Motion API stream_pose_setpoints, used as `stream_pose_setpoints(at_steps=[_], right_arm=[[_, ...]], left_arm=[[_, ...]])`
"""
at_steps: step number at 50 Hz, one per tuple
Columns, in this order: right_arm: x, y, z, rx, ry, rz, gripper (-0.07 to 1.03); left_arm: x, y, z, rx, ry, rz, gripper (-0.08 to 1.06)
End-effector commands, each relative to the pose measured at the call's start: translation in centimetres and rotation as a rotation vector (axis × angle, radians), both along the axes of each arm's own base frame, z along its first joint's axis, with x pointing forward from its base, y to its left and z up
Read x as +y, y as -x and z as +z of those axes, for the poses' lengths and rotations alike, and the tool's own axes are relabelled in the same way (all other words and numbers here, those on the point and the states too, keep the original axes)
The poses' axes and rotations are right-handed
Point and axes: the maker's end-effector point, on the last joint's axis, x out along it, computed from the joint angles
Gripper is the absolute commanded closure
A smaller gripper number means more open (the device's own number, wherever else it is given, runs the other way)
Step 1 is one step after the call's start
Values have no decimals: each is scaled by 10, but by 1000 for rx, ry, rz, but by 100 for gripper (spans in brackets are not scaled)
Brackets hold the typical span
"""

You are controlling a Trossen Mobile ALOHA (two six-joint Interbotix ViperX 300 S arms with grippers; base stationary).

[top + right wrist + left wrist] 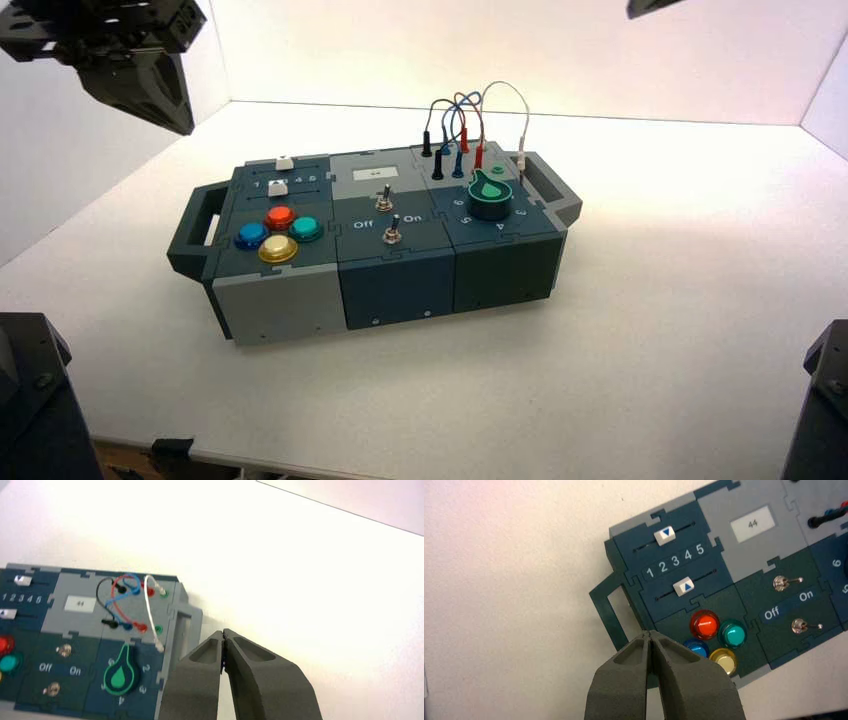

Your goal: Rotate the box clockwise.

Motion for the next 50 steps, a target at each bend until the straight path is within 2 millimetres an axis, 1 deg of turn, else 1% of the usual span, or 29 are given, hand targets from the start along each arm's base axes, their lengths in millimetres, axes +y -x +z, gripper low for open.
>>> stream_pose_setpoints(at_steps=[1, 8, 13, 18, 23, 31, 39, 47, 50], right_arm=[[9, -20, 18, -36, -13, 5, 98], [14, -37, 24, -45, -10, 6, 98], [18, -49, 23, -37, -6, 7, 98], [22, -62, 17, -19, 0, 7, 98], [27, -75, 8, 6, 10, 8, 98], [34, -94, -4, 34, 20, 8, 98], [39, -110, -10, 47, 24, 8, 98], [45, -126, -18, 59, 27, 8, 98], [46, -128, -21, 67, 28, 7, 98]], left_arm=[[-13, -7, 10, 16, 0, -49, 101], [-34, 1, 11, 94, -13, -138, 101], [-47, 9, 12, 147, -23, -198, 101], [-62, 22, 9, 223, -42, -266, 101], [-75, 35, 5, 281, -59, -321, 101], [-93, 52, -7, 343, -75, -380, 101], [-105, 63, -13, 378, -80, -410, 101], [-110, 72, -17, 413, -79, -422, 101], [-111, 76, -19, 428, -78, -417, 101]])
